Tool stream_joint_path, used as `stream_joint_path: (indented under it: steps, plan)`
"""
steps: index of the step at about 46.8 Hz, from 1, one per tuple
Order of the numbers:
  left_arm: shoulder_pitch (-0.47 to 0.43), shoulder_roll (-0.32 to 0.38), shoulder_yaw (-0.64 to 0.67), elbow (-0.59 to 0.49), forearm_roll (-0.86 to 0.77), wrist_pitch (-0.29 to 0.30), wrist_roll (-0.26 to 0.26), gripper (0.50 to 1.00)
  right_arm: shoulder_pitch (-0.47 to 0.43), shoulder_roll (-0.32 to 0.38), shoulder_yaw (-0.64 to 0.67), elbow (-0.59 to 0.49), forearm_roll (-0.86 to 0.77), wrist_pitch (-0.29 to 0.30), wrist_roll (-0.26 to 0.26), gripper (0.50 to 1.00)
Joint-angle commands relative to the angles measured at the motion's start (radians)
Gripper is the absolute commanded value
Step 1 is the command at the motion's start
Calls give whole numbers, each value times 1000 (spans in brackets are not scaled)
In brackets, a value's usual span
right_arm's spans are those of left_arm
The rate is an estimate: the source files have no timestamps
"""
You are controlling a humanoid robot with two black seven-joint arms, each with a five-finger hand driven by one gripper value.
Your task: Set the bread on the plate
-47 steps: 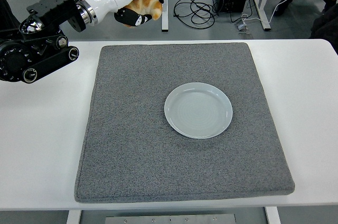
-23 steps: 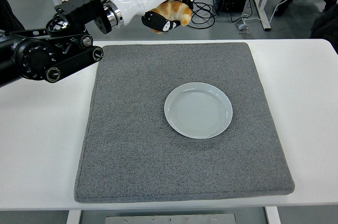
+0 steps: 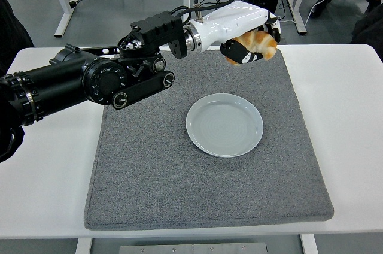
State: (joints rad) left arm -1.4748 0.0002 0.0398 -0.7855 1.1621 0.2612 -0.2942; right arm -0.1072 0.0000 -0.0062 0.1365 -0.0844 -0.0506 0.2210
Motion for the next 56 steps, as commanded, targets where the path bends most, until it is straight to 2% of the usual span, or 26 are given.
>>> stream_joint_path:
  steps: [1, 12, 22, 30, 37, 43, 56]
  plan:
    - [-1, 0, 14, 3, 1, 0, -2, 500, 0, 0, 0, 0, 0, 0, 0, 1000]
    - [11, 0, 75, 2, 2, 0, -10, 500, 0, 0, 0, 0, 0, 0, 0, 1000]
    - [22, 0, 184, 3, 1, 1, -17, 500, 0, 0, 0, 0, 0, 0, 0, 1000]
    - [62, 0, 184, -3, 2, 1, -23, 500, 0, 0, 0, 0, 0, 0, 0, 1000]
    - [85, 0, 189, -27, 13, 1, -52, 500, 0, 0, 0, 0, 0, 0, 0, 1000]
    - [106, 0, 230, -44, 16, 1, -59, 500, 0, 0, 0, 0, 0, 0, 0, 1000]
    - [145, 0, 244, -47, 19, 16, -46, 500, 0, 0, 0, 0, 0, 0, 0, 1000]
